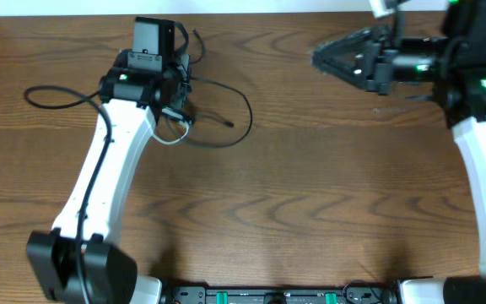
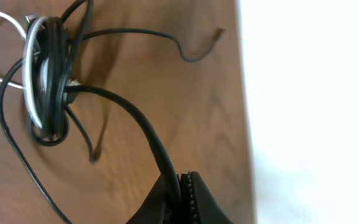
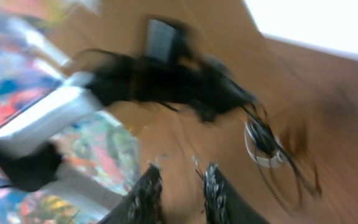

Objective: Untangle cables

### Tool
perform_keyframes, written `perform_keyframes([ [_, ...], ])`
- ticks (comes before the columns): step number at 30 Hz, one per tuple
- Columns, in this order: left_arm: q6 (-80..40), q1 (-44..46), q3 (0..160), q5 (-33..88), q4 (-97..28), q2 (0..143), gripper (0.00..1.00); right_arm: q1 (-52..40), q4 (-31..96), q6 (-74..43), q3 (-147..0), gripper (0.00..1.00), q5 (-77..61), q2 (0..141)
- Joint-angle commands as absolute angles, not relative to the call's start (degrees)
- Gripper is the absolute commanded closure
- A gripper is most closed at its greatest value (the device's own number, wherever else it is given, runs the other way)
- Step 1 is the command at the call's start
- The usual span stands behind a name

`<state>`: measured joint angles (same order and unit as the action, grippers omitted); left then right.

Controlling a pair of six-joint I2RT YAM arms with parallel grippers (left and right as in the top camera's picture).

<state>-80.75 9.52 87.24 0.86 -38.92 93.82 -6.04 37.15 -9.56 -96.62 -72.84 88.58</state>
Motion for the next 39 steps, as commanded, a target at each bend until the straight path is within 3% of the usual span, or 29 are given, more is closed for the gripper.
perform_keyframes([
  [1,-82.5,9.3,88.4,1.2,-37.4,86.8,0.93,-9.7,42.7,-0.1,-96.5,0.67,-56.7,91.2],
  [8,-87.5,9.3,88.4,1.2,-37.4,81.3,0.93,-17.6,45.0,1.9,-96.5,0.43,-44.9,96.6],
  [15,-91.5,9.3,88.4,-2.6,-37.4,79.5,0.93,-22.7,44.3,3.3,-96.5,0.31,-43.0,102.2],
  [27,-91.8,9.3,88.4,-6.2,-39.7,79.6,0.93,-27.4,44.0,4.4,-96.5,0.26,-43.7,111.4],
  [39,-85.7,9.3,88.4,-27.2,-55.4,85.7,0.93,-30.1,43.9,5.4,-96.5,0.27,-44.4,115.5],
])
